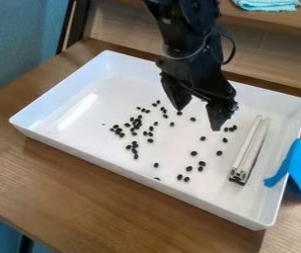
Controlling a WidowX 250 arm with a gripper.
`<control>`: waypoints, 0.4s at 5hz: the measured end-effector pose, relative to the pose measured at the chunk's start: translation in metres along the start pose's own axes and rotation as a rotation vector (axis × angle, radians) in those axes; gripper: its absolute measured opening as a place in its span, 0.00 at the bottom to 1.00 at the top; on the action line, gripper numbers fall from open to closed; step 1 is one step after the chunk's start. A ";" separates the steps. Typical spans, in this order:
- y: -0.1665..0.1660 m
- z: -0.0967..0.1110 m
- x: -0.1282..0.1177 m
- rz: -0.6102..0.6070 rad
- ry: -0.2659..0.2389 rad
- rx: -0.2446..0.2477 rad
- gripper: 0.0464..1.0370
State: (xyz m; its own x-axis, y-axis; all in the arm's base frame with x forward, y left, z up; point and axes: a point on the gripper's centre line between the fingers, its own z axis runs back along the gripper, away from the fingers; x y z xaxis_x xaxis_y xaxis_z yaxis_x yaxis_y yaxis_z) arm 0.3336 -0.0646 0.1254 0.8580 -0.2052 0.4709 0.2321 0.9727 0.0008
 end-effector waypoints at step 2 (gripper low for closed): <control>-0.010 -0.011 0.011 0.033 0.001 -0.029 0.96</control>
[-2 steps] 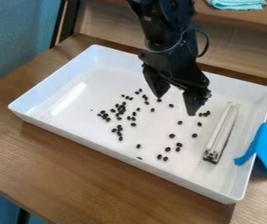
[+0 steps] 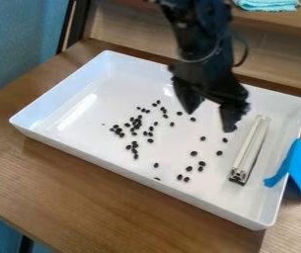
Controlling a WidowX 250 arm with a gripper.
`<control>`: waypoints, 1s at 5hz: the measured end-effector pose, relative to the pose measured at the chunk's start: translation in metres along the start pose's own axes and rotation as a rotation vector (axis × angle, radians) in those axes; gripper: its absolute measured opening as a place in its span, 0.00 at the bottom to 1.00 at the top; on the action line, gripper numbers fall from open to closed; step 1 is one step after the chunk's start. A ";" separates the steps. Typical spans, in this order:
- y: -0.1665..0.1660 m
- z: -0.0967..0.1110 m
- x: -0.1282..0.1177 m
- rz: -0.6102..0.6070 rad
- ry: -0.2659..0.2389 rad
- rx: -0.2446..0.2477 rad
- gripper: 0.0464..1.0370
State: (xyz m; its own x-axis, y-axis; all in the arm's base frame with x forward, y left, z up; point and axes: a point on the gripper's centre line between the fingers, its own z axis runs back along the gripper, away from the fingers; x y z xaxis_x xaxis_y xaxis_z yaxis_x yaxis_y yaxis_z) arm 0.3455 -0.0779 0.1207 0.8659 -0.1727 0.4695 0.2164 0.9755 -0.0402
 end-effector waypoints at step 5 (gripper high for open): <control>-0.020 -0.040 0.019 0.045 -0.012 -0.012 0.96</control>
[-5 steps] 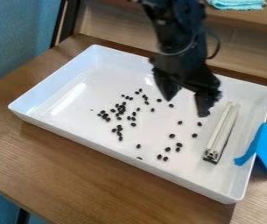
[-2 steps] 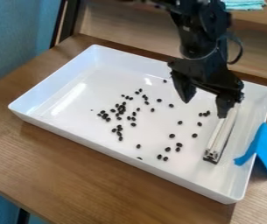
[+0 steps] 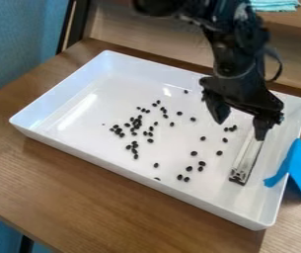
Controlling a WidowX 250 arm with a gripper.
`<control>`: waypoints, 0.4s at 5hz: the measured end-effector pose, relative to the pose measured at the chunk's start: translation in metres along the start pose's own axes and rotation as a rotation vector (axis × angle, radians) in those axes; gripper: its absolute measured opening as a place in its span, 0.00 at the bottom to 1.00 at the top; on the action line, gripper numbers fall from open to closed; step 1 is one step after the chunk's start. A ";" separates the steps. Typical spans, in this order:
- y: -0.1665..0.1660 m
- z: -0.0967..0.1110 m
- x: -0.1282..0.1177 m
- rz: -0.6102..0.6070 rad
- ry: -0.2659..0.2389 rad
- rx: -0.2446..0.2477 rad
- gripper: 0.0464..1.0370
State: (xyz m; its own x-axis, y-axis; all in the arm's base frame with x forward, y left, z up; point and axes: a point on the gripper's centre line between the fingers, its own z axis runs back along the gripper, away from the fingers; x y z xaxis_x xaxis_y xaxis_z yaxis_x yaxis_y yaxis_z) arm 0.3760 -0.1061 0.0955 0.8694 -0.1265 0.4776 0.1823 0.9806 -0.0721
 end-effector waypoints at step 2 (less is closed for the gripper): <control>-0.010 -0.022 -0.005 -0.016 0.038 -0.017 0.96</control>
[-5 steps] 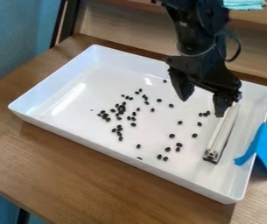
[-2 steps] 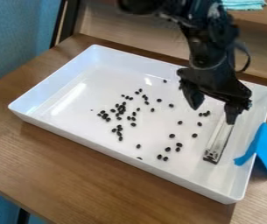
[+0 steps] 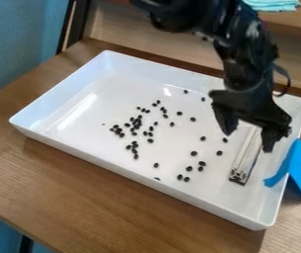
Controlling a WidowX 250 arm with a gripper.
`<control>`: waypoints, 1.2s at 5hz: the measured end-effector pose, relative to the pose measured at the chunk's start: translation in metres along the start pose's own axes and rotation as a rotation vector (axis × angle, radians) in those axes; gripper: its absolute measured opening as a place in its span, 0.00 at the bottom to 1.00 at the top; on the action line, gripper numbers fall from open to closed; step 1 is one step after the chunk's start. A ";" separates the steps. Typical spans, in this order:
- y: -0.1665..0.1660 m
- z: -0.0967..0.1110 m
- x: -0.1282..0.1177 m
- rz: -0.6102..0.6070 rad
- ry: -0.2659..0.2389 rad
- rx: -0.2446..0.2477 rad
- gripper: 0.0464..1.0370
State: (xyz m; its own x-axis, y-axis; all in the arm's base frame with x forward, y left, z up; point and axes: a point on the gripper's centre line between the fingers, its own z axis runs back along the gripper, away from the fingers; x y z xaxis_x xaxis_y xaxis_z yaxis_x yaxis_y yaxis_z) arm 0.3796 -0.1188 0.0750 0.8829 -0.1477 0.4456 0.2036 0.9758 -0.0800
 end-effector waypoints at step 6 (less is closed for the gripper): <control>-0.010 -0.017 -0.007 -0.002 0.030 0.010 0.33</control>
State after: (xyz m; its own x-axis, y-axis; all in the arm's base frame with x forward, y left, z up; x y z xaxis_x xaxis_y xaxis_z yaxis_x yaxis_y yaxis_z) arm 0.3782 -0.1306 0.0574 0.8947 -0.1546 0.4192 0.2016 0.9770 -0.0700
